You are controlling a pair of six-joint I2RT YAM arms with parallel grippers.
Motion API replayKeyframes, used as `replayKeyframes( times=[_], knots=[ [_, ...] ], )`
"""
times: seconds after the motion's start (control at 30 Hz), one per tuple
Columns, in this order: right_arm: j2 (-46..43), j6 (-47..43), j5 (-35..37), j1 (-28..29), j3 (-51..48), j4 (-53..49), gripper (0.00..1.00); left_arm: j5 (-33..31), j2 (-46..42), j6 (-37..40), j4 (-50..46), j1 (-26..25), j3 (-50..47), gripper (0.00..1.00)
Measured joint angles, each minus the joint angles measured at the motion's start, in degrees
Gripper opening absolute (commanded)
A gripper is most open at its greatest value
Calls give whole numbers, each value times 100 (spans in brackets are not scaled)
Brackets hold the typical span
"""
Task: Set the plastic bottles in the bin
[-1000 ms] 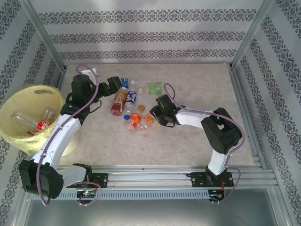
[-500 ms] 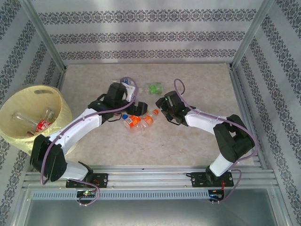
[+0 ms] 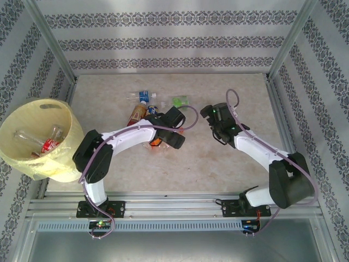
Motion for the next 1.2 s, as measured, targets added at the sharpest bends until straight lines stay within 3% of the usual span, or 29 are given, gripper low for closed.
replayKeyframes(
  times=[0.23,0.57,0.73,1.0,1.2],
  knots=[
    [-518,-264,341,-101,-199,-195,98,-116,531,-17,-144,-7,380,68],
    [-780,-378,496,-175,-343,-341,98,-138,1043,-22,-162,-7,483,72],
    [-863,-570,570,-175,-343,-378,98,-144,1143,-42,-162,-7,490,59],
    [-901,-1110,599,-177,-341,-240,98,-160,1104,-63,-162,-7,555,46],
    [-944,-1749,166,-212,-337,437,98,-306,398,-190,-48,-7,525,43]
  ],
)
